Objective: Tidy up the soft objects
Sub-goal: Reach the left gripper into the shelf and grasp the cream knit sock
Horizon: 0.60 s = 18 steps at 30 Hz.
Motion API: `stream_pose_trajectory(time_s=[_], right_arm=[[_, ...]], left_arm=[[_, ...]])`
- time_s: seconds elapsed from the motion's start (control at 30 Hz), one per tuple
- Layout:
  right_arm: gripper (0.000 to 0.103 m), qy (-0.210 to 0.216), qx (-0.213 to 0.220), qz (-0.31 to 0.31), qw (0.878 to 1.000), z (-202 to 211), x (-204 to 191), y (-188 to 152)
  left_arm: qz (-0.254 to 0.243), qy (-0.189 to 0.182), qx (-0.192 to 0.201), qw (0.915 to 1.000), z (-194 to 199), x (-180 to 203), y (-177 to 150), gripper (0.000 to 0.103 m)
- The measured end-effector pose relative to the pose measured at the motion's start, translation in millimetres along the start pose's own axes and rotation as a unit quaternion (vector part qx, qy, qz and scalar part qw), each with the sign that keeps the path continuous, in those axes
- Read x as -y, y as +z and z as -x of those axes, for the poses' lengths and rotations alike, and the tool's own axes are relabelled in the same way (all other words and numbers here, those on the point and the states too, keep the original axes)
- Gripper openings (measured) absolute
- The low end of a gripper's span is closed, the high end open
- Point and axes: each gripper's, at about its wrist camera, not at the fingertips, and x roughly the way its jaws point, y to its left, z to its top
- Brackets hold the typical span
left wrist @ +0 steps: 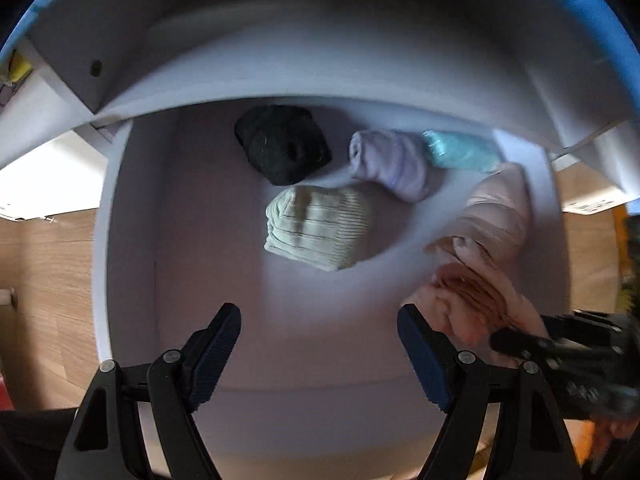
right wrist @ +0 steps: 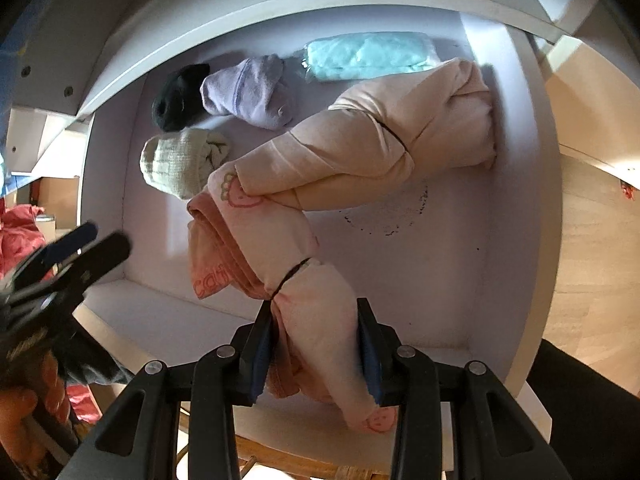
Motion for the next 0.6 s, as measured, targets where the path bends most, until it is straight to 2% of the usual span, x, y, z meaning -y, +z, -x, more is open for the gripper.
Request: stream_pose_trajectory(time_s=[0.13,0.23,0.47,0.6], right_arm=[[0.038,0.001,-0.004,0.003,1.0,-6.0,-2.2,0.2],[0.038,0.007,-0.007,0.005,1.0,-10.3,-2.7,1.9],[0.038,0.012,-0.019,0.003,1.0,-23.2,1.4,-0.3],[0.044,0.019,-0.018,0.007,1.0,-26.5,-0.4,-1.9]], left_arm=[[0.033,-0.014,-0.012,0.9993,-20.7,-10.3,9.1,0.081],[0.066,-0.039,-0.017,0.9969,-33.8,-19.7,15.3,0.081],[0.11,-0.062,-0.025,0.9917,-58.2,-36.5,28.9,0.084],[0.132,-0.084,-0.031,0.9873,-70.0,-45.4,36.5,0.086]])
